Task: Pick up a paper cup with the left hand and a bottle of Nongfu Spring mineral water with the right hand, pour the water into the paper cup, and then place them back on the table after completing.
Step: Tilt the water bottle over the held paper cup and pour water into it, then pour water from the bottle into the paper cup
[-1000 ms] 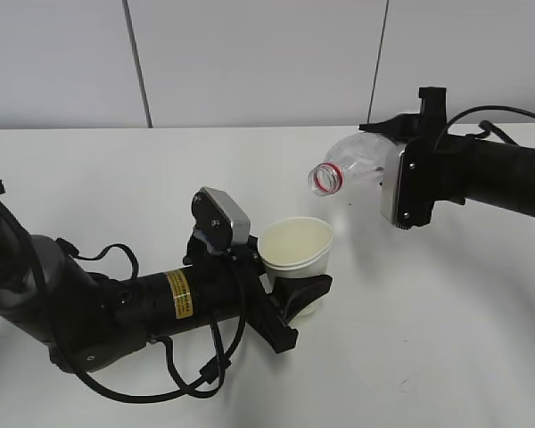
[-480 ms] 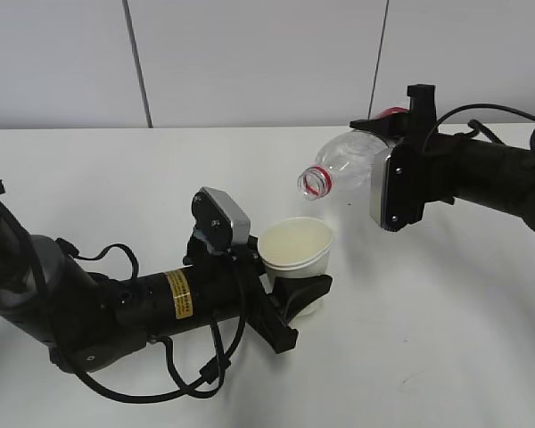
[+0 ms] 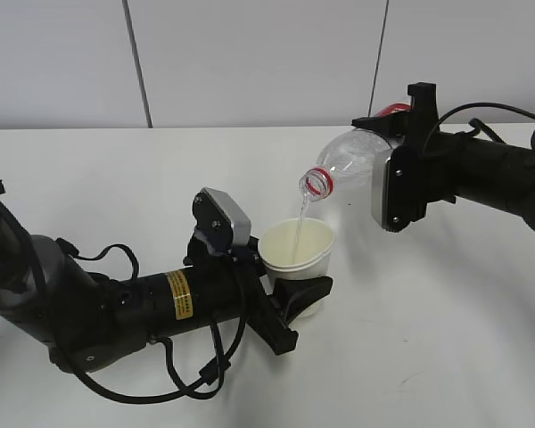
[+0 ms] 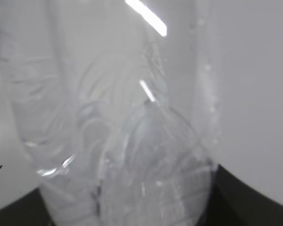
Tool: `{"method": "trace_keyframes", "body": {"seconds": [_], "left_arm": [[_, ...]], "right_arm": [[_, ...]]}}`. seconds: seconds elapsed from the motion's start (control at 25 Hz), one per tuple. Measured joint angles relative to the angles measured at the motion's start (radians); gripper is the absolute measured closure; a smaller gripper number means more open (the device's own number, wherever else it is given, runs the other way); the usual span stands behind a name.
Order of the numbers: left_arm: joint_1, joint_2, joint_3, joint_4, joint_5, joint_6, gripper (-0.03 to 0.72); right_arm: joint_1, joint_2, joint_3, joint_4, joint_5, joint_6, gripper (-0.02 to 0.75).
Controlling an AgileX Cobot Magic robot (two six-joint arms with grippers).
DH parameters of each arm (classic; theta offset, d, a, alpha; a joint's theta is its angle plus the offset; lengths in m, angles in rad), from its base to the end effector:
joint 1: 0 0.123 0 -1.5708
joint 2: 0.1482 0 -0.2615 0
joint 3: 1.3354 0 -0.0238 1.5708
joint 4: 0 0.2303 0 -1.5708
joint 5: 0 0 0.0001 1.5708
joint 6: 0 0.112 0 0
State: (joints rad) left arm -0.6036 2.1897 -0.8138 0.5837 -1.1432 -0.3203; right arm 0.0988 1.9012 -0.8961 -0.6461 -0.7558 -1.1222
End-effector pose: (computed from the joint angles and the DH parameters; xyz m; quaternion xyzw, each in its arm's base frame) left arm 0.2670 -0.2523 0.0757 0.3611 0.6805 -0.3866 0.5070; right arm 0.3711 0.0832 0.1591 -0.6740 0.4103 -0.2864 0.5434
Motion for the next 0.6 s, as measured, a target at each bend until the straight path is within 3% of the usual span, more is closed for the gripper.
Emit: {"method": "trace_keyframes", "body": {"seconds": [0.6], "left_arm": [[0.0,0.0,0.0,0.005,0.002,0.0,0.295]], "right_arm": [[0.0,0.0,0.0,0.006,0.0,-0.036,0.352]]}}
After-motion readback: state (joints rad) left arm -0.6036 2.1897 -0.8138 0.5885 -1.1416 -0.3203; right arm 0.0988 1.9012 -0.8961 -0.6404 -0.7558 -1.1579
